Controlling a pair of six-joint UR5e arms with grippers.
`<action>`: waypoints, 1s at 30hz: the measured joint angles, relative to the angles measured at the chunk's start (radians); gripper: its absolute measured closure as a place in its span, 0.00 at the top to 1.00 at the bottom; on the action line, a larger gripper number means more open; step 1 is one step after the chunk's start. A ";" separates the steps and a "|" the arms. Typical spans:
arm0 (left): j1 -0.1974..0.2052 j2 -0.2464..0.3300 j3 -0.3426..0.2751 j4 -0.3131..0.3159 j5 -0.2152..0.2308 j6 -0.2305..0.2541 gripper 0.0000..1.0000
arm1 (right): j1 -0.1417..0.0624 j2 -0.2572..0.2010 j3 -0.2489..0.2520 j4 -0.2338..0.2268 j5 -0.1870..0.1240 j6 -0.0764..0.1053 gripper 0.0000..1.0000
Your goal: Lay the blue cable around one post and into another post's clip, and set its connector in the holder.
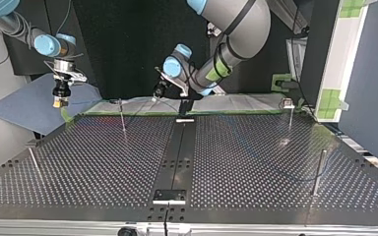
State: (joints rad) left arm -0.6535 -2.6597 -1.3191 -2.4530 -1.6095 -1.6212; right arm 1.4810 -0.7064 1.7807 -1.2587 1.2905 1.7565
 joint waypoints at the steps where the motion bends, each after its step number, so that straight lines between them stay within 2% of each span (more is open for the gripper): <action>1: 0.000 0.000 0.002 -0.002 -0.001 -0.001 0.00 | 0.000 0.000 0.000 0.000 0.001 0.000 0.36; 11: 0.008 -0.001 0.012 -0.011 -0.007 0.000 0.00 | -0.001 0.003 -0.001 -0.001 0.011 0.002 0.36; 20: 0.005 -0.023 0.046 -0.045 -0.004 0.013 0.00 | -0.002 0.006 -0.001 -0.001 0.011 0.001 0.36; 30: 0.003 -0.025 0.049 -0.043 -0.004 0.017 0.00 | 0.000 0.010 -0.001 0.001 0.017 0.000 0.36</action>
State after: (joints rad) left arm -0.6500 -2.6848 -1.2699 -2.4963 -1.6131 -1.6045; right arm 1.4810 -0.6962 1.7801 -1.2581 1.3077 1.7561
